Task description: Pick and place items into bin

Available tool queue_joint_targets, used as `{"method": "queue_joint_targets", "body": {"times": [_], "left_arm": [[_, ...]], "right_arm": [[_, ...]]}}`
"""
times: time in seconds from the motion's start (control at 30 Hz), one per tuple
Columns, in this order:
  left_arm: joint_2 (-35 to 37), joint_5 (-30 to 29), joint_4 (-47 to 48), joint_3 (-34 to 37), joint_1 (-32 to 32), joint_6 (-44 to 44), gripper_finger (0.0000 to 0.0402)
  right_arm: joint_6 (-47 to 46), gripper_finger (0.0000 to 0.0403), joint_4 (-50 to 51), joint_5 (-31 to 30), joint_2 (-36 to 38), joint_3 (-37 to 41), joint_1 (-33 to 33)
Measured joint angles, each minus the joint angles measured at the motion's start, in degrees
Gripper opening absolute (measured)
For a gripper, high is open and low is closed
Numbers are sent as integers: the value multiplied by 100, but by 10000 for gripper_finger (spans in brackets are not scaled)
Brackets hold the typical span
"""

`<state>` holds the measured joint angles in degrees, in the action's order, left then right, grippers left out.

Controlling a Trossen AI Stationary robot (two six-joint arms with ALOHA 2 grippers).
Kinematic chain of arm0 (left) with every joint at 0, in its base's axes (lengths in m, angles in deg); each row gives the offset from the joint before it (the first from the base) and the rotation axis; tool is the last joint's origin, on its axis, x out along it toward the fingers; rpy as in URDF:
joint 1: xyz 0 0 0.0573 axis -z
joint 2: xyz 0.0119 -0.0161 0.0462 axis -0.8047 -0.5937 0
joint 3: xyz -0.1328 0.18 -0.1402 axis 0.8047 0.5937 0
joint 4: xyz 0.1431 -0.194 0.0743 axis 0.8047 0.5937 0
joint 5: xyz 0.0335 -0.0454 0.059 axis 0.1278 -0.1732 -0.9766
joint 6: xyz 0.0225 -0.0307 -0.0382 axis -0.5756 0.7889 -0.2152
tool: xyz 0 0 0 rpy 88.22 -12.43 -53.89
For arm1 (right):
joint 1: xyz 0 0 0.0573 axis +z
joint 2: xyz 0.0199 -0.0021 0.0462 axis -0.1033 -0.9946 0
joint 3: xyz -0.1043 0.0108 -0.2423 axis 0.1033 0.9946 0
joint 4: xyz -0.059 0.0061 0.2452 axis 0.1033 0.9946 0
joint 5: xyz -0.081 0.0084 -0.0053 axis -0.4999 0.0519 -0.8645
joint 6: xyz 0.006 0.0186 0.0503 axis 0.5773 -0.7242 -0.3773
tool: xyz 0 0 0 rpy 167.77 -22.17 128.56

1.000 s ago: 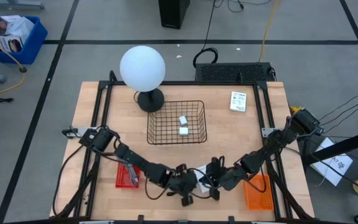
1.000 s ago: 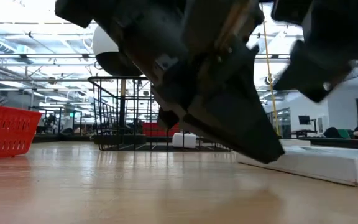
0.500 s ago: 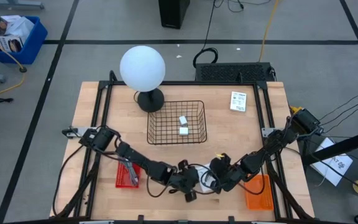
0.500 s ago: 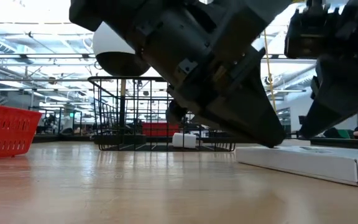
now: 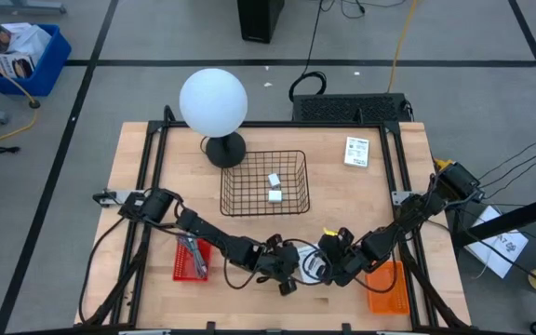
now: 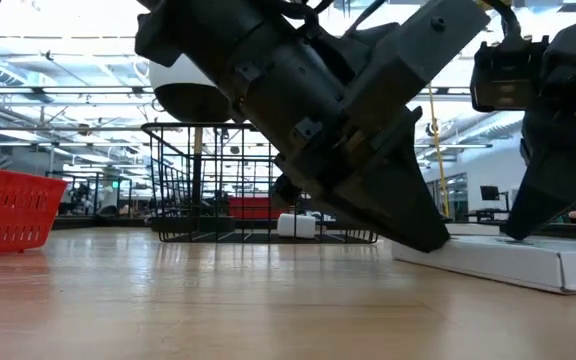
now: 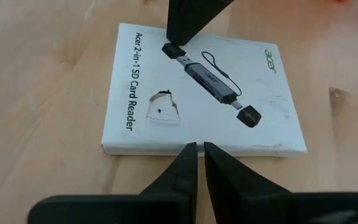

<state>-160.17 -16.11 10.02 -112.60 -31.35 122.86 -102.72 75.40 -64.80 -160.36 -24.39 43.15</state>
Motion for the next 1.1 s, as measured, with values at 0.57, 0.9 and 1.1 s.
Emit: {"method": "queue_joint_targets", "body": {"times": [0.57,0.9,1.1], "left_arm": [[-127,76,-126,0,4,28,35],[-127,-106,-833,11,85,-384,35],[-127,-274,-1202,11,157,-703,35]], "right_arm": [[-198,0,457,244,377,-65,238],[-987,0,985,572,276,-65,379],[-978,0,867,731,32,-65,310]]}}
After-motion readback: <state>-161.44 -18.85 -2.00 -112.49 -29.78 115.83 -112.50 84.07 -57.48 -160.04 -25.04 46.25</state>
